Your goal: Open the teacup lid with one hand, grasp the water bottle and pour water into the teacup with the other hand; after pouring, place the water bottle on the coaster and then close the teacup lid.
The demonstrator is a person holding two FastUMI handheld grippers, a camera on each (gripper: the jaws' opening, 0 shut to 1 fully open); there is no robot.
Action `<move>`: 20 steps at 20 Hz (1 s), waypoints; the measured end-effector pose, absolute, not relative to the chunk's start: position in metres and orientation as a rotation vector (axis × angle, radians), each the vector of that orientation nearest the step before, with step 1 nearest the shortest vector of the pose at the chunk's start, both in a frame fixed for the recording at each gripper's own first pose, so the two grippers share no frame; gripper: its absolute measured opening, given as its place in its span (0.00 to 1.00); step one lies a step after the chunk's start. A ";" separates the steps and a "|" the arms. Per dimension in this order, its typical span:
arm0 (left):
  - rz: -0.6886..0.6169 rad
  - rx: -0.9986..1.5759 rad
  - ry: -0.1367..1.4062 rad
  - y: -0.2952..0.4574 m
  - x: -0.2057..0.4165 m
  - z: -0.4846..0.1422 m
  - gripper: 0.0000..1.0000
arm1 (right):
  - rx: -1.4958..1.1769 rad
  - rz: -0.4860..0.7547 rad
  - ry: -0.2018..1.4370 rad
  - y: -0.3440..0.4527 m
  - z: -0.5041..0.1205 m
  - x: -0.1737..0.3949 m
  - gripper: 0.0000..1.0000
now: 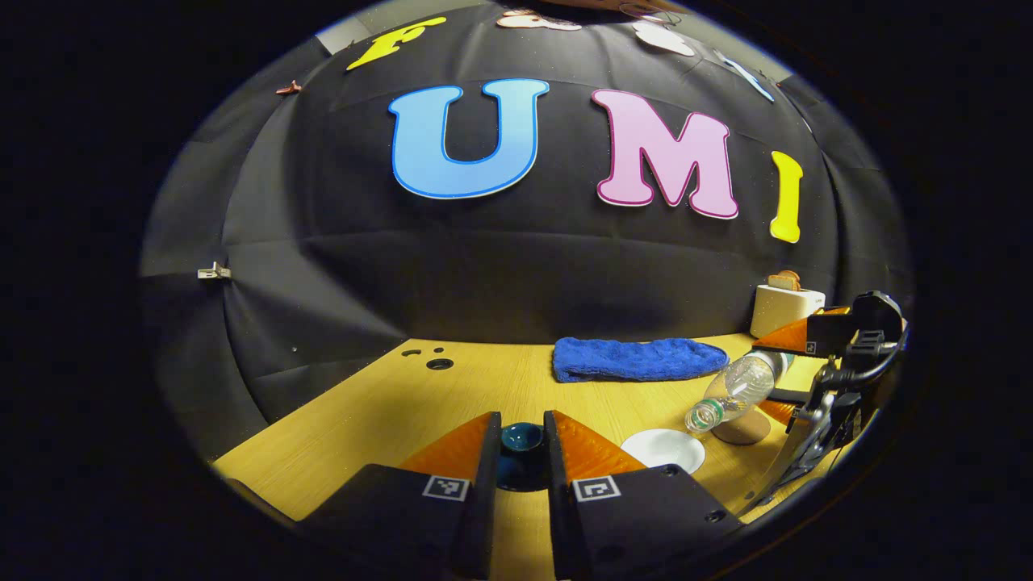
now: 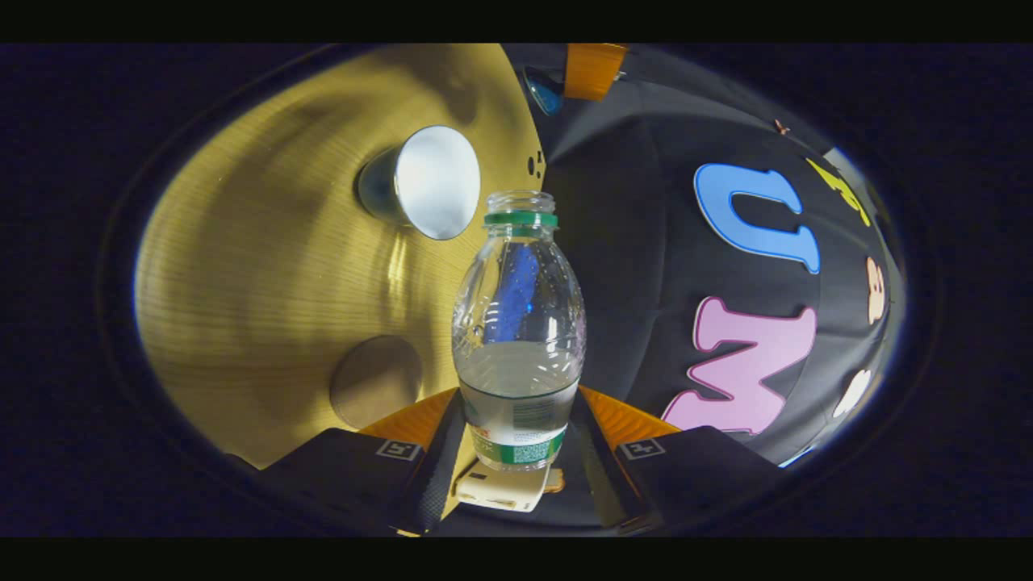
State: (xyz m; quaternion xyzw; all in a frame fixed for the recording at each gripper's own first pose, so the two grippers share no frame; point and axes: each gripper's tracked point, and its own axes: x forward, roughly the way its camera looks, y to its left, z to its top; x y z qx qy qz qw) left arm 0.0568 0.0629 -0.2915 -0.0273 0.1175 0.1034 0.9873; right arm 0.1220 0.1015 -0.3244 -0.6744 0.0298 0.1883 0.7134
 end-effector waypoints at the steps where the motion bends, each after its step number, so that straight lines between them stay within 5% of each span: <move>1: 0.209 -0.054 0.235 0.063 0.057 -0.291 0.32 | -1.511 0.423 0.056 0.102 -0.325 0.123 0.70; 20: 0.201 -0.039 0.227 0.060 0.055 -0.290 0.32 | -1.664 0.420 -0.103 0.099 -0.321 0.132 0.73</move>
